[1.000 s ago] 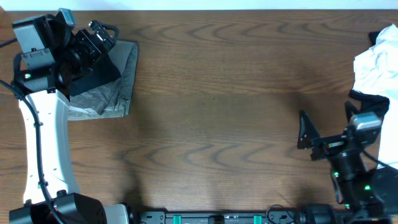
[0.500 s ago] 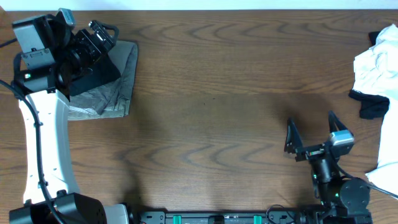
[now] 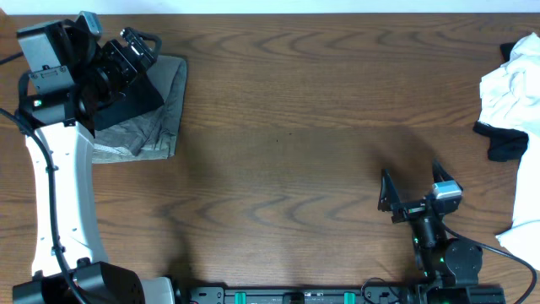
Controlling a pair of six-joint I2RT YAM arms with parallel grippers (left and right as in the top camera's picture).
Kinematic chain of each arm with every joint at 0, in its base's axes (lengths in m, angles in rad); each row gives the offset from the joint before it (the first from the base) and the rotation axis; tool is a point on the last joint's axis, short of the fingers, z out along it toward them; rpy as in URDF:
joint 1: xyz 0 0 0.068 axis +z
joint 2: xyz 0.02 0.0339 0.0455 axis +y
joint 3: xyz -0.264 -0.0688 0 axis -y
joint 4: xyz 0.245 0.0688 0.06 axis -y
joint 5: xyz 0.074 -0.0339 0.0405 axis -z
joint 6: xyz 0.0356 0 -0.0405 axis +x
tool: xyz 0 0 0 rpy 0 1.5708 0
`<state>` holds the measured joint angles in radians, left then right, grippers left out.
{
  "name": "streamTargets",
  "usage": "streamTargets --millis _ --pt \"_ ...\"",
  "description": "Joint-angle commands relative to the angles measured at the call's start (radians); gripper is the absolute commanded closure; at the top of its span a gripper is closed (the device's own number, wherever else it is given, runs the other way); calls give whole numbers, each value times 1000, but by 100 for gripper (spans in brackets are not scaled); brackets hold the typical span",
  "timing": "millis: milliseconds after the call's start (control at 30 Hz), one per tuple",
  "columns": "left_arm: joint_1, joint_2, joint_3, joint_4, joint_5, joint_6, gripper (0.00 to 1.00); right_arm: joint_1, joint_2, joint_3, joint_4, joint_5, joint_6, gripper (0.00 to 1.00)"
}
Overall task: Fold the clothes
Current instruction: 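Release the stack and lift the left gripper off it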
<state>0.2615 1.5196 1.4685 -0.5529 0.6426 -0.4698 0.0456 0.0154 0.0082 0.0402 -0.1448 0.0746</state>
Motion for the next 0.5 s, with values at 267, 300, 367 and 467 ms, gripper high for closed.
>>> streamTargets --millis 267,300,367,467 --pt "3 2 3 0 -8 13 2 8 -11 -3 -103 10 -31 1" --pt "3 2 3 0 -8 13 2 8 -11 -3 -103 9 -30 1" --pt "3 2 3 0 -8 13 2 8 -10 -3 -103 10 -31 1" --pt "3 2 3 0 -8 13 2 7 -9 -3 -103 10 -31 1"
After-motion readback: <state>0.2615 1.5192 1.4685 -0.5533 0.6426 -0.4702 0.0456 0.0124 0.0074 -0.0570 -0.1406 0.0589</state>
